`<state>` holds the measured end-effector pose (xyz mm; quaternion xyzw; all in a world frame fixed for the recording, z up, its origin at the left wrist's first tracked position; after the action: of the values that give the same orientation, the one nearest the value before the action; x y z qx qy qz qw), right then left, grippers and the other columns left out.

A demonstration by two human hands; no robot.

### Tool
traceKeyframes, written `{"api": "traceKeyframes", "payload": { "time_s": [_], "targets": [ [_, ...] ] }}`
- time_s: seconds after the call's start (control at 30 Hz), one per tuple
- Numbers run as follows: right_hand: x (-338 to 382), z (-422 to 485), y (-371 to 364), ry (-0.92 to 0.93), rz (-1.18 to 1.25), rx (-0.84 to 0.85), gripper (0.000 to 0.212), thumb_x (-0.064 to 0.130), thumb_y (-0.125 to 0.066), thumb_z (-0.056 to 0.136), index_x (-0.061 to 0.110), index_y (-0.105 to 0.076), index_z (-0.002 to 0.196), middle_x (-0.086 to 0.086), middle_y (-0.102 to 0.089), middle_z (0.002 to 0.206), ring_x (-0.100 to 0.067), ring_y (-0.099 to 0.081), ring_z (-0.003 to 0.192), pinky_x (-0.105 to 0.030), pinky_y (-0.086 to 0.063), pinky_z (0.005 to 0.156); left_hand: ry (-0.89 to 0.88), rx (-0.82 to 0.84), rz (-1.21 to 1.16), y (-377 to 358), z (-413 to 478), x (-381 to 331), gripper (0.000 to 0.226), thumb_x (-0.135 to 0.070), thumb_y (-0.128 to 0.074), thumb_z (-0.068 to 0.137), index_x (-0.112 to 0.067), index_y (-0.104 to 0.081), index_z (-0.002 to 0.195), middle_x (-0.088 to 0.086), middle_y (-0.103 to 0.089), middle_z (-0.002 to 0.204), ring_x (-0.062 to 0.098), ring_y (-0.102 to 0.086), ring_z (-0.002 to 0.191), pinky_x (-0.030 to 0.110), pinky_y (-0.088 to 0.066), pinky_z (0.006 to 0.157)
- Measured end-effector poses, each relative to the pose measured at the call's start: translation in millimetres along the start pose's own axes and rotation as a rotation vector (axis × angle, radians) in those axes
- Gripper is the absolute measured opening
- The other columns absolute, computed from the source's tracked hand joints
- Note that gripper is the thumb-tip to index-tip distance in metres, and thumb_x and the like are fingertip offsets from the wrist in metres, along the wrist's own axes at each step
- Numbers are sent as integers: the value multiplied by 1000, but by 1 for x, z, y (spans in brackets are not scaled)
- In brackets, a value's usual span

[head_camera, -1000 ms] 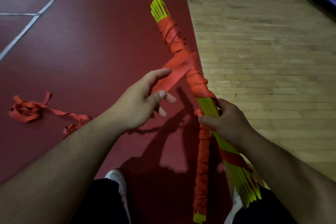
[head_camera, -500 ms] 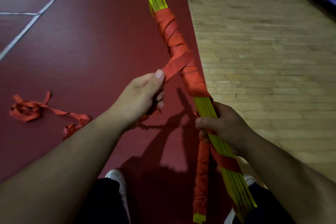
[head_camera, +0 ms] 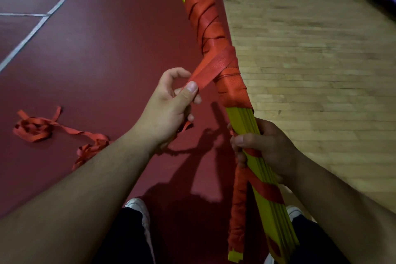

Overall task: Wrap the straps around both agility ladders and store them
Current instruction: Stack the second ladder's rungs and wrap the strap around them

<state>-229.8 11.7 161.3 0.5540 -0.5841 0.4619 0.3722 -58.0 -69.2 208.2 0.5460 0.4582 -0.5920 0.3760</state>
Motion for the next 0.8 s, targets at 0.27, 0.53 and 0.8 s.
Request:
{"api": "traceKeyframes", "payload": {
  "time_s": [0.27, 0.53, 0.8],
  "targets": [
    [-3, -3, -8, -54, 49, 98, 68, 25, -75, 57, -13, -53, 110, -22, -56, 76, -25, -53, 53, -34, -48, 52, 183, 108, -85, -9, 0, 19, 24, -19, -42, 105, -9, -59, 90, 4, -65, 78, 15, -50, 66, 30, -41, 57],
    [-10, -8, -23, -203, 208, 230, 57, 27, -69, 59, 3, -66, 111, -17, -60, 71, -22, -56, 48, -30, -51, 50, 230, 163, -64, -18, -2, 28, 49, -64, -40, 84, -15, -39, 76, -5, -40, 56, 16, -34, 54, 22, -38, 47],
    [-23, -9, -20, -347, 13, 118, 41, 44, -66, 78, 8, -71, 96, -19, -68, 76, -30, -64, 57, -33, -53, 58, 165, -55, -3, -11, -1, 35, 33, -42, -61, 95, -11, -58, 87, 8, -43, 61, 13, -37, 49, 28, -35, 51]
  ]
}}
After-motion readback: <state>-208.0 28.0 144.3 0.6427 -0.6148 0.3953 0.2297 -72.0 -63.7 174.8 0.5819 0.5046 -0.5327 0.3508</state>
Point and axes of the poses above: each hand's wrist, its own z-axis towards the middle knuckle, its own y-axis out of the back of the hand, x = y × z, the point moved 7 cm from there along z, towards the middle knuckle
